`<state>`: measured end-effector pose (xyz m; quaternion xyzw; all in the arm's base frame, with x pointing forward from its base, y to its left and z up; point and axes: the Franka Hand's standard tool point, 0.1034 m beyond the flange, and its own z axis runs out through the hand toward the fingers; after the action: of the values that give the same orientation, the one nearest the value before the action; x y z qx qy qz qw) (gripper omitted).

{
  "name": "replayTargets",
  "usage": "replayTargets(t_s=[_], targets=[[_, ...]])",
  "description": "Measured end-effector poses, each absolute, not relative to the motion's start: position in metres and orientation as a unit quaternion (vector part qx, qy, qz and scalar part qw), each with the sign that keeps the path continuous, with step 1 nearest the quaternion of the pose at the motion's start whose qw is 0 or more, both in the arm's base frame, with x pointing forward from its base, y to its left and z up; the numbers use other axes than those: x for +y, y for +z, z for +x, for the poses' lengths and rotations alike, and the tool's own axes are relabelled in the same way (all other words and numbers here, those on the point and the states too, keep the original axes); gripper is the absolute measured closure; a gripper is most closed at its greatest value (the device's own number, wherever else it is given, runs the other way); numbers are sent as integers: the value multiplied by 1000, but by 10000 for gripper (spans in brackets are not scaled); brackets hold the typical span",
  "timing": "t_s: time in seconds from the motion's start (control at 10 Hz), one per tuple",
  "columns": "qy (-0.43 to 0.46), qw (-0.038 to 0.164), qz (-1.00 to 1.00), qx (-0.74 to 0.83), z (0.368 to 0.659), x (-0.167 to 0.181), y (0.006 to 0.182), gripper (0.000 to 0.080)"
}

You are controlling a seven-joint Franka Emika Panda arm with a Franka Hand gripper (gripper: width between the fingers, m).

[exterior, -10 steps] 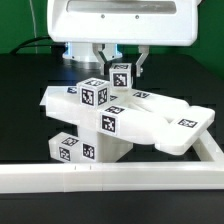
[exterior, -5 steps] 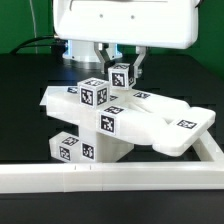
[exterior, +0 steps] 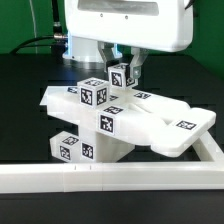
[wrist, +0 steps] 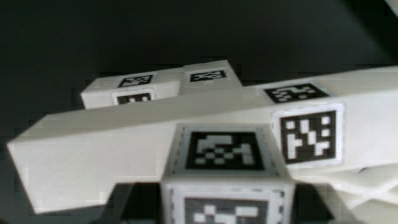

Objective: Assemble chair

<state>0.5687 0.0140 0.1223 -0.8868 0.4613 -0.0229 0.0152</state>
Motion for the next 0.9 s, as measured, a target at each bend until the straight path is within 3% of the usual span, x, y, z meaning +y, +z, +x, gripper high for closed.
replayTargets(t_s=[0.7, 0.8, 0.9], targets=[[-14, 29, -772, 634, 569, 19, 123, 512], [-15, 29, -781, 623, 569, 19, 122, 444], [-13, 28, -792, 610, 568, 19, 122, 444]])
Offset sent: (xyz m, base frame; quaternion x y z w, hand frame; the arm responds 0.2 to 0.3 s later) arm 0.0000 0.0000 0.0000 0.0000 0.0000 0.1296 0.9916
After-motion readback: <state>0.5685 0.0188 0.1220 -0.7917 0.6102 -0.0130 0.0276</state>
